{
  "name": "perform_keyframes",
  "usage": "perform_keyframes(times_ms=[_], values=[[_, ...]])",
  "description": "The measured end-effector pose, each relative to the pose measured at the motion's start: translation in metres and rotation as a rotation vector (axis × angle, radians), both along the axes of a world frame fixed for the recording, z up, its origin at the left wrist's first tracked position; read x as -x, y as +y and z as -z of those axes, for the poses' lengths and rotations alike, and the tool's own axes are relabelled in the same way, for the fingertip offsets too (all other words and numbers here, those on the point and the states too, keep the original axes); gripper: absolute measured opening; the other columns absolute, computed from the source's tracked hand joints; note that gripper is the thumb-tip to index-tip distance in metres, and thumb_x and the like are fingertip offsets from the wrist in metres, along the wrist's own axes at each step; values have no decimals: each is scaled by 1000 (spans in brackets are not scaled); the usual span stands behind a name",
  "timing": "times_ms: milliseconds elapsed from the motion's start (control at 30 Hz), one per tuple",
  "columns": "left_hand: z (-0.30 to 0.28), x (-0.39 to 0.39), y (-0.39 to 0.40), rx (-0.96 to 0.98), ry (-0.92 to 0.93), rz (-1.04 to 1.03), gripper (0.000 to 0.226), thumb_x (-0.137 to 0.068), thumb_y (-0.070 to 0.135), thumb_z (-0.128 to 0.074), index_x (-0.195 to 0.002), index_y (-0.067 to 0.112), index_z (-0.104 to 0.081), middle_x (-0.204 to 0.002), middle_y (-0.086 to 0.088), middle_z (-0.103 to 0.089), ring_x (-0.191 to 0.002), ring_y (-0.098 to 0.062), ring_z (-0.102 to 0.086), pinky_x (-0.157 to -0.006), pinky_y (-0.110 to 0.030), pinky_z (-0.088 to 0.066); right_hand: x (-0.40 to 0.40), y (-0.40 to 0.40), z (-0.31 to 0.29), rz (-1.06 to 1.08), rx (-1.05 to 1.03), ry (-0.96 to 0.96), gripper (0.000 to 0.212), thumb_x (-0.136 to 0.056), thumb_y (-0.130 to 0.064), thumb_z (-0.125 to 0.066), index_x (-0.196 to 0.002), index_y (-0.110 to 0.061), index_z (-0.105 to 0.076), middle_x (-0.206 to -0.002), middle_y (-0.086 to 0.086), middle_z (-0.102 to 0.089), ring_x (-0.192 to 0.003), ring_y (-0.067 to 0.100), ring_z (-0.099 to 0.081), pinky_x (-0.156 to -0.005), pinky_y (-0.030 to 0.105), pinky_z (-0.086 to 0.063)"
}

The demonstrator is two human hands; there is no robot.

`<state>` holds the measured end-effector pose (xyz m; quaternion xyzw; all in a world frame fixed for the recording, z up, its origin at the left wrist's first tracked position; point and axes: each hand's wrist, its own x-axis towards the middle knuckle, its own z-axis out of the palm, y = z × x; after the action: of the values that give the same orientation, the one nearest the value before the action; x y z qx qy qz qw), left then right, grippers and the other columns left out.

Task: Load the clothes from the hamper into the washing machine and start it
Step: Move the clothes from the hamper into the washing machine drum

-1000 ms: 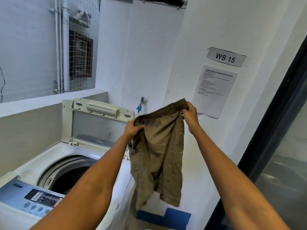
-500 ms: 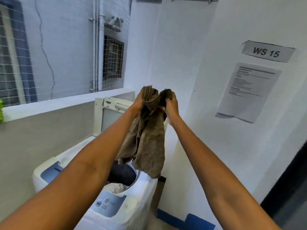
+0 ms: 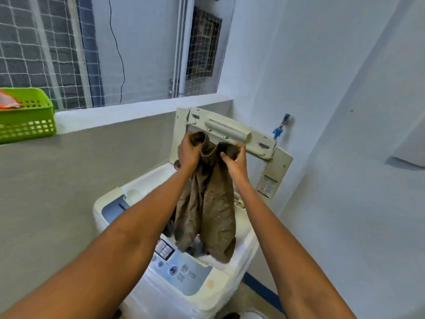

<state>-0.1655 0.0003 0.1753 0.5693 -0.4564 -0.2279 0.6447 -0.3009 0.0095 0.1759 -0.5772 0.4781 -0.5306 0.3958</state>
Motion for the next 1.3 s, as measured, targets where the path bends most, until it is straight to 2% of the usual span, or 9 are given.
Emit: perform_keyframes(times_ms=[167,333,467,567,700,833,900,1167,1300], values=[[30,-37,-62,-126,-180,145,22,-83,27,-63,-100,15,-56,-102,-10,-67,-94,-24,-61,-82,-36,-48,-44,-45,30,132,-64,-6,29,-90,-14,-59,-115,-19,-44,-107,0,-57,-100,17,-55,-80,24,-41],[98,-53,-105,-626,-617,669,33,-85,8,-62,-117,0,-59,-121,-20,-60,-115,-31,-56,-84,-26,-39,-60,-74,102,188,-317,552,31,-87,-14,-52,-118,-16,-50,-115,14,-61,-106,32,-58,-80,34,-42],[175,-62,-122,-963,-760,634,43,-87,15,-57,-129,7,-52,-133,-15,-55,-121,-30,-53,-98,-36,-44,-55,-82,173,-26,-515,908,40,-87,-19,-53,-125,-8,-46,-127,19,-56,-115,35,-54,-90,38,-44],[222,-69,-123,-1074,-989,508,53,-91,25,-49,-140,9,-37,-137,-16,-49,-124,-32,-49,-98,-44,-44,-54,-76,214,-30,-635,884,41,-88,-15,-53,-125,-4,-38,-120,20,-56,-109,35,-55,-74,34,-42],[263,-80,-121,-1088,-1422,502,61,-88,24,-49,-144,18,-25,-127,-15,-54,-110,-28,-57,-62,-37,-49,-70,-55,262,17,-690,684,35,-81,-8,-55,-109,-15,-36,-109,10,-47,-101,26,-52,-81,34,-44],[312,-85,-124,-1223,-1025,768,72,-90,17,-47,-149,13,-5,-145,-21,-33,-129,-35,-41,-103,-42,-40,-83,-45,292,-215,-856,729,54,-89,-7,-49,-139,-7,-28,-138,14,-34,-126,30,-40,-96,26,-36],[326,-84,-120,-1331,-914,927,67,-91,14,-41,-150,15,-8,-150,-19,-24,-134,-36,-32,-109,-42,-33,-82,-44,298,-264,-927,700,60,-92,-4,-45,-146,-9,-19,-146,16,-26,-132,33,-33,-99,28,-35],[286,-31,-116,-967,-699,983,34,-97,24,-43,-128,11,-51,-130,-10,-53,-119,-25,-50,-97,-34,-40,-41,-48,277,-14,-736,638,39,-90,-4,-44,-128,-11,-46,-120,12,-47,-103,27,-51,-79,30,-40],[234,20,-102,-608,-707,965,28,-100,21,-36,-111,8,-58,-114,-12,-63,-106,-28,-58,-88,-35,-44,-5,-38,243,257,-463,527,31,-89,0,-45,-114,-12,-60,-116,6,-61,-107,21,-58,-87,26,-43]])
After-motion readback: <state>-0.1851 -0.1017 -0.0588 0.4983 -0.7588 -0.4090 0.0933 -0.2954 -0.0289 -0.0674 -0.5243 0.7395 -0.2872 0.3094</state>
